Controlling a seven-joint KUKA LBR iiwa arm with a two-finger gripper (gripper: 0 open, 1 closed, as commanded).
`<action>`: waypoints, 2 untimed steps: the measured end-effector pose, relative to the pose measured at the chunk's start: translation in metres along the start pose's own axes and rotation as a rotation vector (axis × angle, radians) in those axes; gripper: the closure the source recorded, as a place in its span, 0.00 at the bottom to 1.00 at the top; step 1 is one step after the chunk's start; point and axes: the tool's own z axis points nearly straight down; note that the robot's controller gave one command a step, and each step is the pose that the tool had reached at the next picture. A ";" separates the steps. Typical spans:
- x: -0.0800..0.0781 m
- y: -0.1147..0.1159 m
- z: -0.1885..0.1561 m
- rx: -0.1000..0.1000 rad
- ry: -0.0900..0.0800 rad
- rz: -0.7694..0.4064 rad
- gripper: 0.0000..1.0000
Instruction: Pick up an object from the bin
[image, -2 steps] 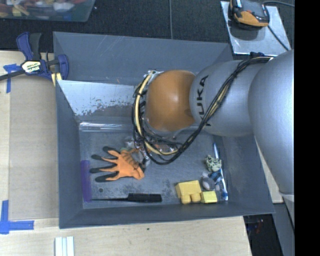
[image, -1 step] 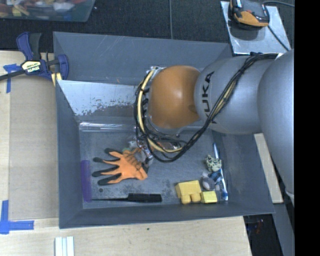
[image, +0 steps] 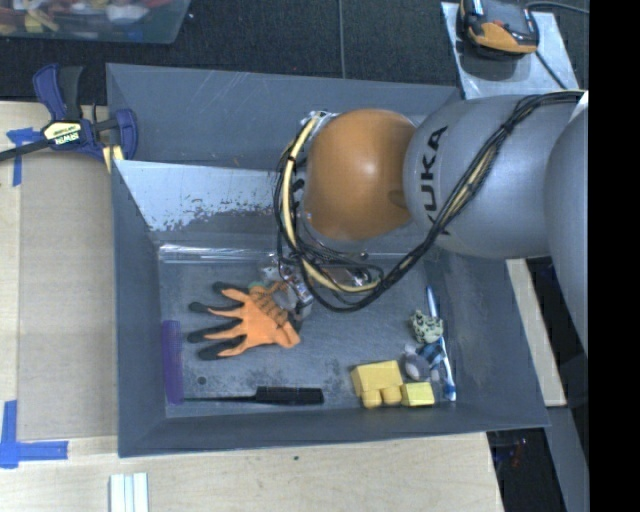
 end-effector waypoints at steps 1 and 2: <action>-0.001 0.000 -0.020 0.000 0.000 0.000 1.00; -0.001 -0.001 -0.039 0.001 -0.001 0.000 1.00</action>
Offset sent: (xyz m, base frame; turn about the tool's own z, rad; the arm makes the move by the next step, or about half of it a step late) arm 0.0000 -0.0003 0.0205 -0.0001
